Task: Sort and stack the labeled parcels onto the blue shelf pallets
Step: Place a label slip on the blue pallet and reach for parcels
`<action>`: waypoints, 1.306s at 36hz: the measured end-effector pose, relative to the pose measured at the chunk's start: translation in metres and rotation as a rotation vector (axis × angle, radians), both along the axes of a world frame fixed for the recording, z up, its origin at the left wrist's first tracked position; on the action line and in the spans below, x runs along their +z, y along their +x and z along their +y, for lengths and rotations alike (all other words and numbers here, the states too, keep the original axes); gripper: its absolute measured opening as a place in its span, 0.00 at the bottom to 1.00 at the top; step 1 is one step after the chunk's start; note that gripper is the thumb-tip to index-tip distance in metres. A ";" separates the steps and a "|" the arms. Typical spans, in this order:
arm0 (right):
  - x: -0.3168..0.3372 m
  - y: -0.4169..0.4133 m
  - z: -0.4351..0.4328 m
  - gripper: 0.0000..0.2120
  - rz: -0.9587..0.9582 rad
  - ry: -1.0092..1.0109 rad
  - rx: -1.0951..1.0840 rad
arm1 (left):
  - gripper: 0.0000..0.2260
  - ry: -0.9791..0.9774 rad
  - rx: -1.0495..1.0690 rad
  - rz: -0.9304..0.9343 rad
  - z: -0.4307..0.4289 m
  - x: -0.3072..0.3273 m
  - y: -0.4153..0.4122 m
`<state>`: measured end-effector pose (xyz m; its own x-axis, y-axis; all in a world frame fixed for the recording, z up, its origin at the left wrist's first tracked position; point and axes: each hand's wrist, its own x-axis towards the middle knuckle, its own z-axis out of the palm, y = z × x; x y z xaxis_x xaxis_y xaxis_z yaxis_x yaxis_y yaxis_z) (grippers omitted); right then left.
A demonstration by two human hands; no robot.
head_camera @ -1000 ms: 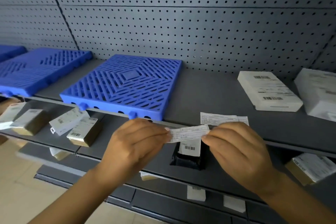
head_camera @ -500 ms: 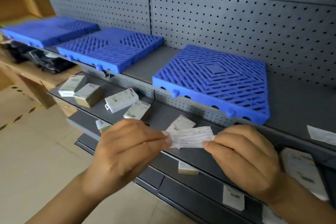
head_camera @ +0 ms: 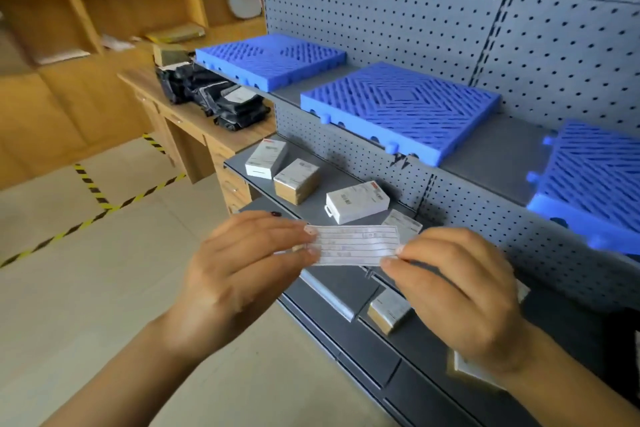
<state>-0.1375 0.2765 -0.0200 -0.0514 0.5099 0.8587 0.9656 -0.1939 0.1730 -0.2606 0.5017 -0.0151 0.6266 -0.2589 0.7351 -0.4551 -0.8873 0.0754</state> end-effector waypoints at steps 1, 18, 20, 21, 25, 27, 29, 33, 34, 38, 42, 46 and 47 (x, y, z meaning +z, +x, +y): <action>-0.002 0.003 0.013 0.02 -0.001 -0.014 0.001 | 0.08 0.012 0.030 -0.011 0.013 -0.001 0.000; -0.009 0.108 0.237 0.03 0.045 0.034 0.108 | 0.07 0.059 0.199 -0.039 0.217 -0.009 0.085; -0.008 0.125 0.265 0.03 0.067 0.051 0.106 | 0.07 0.052 0.188 -0.039 0.245 -0.007 0.102; -0.007 0.132 0.279 0.03 0.072 0.059 0.102 | 0.08 0.049 0.182 -0.050 0.259 -0.006 0.111; -0.003 0.161 0.328 0.04 0.072 0.076 0.092 | 0.09 0.055 0.176 -0.085 0.308 0.004 0.144; -0.001 0.173 0.350 0.04 0.081 0.075 0.078 | 0.07 0.052 0.188 -0.089 0.330 0.006 0.159; 0.001 0.184 0.369 0.05 0.100 0.071 0.058 | 0.07 0.044 0.185 -0.082 0.351 0.007 0.174; 0.002 0.205 0.401 0.06 0.108 0.048 -0.007 | 0.07 0.042 0.150 -0.058 0.389 0.004 0.207; 0.001 0.211 0.407 0.06 0.113 0.044 -0.027 | 0.07 0.039 0.134 -0.052 0.398 0.003 0.216; -0.004 0.231 0.433 0.05 0.134 0.034 -0.139 | 0.07 0.028 0.034 -0.030 0.433 0.001 0.255; -0.009 0.245 0.453 0.06 0.173 0.006 -0.257 | 0.07 0.035 -0.101 -0.018 0.465 0.000 0.298; -0.012 0.250 0.475 0.09 0.222 0.004 -0.397 | 0.07 0.067 -0.216 0.000 0.495 -0.003 0.337; -0.012 0.251 0.480 0.11 0.240 0.008 -0.431 | 0.07 0.068 -0.243 0.005 0.501 -0.004 0.346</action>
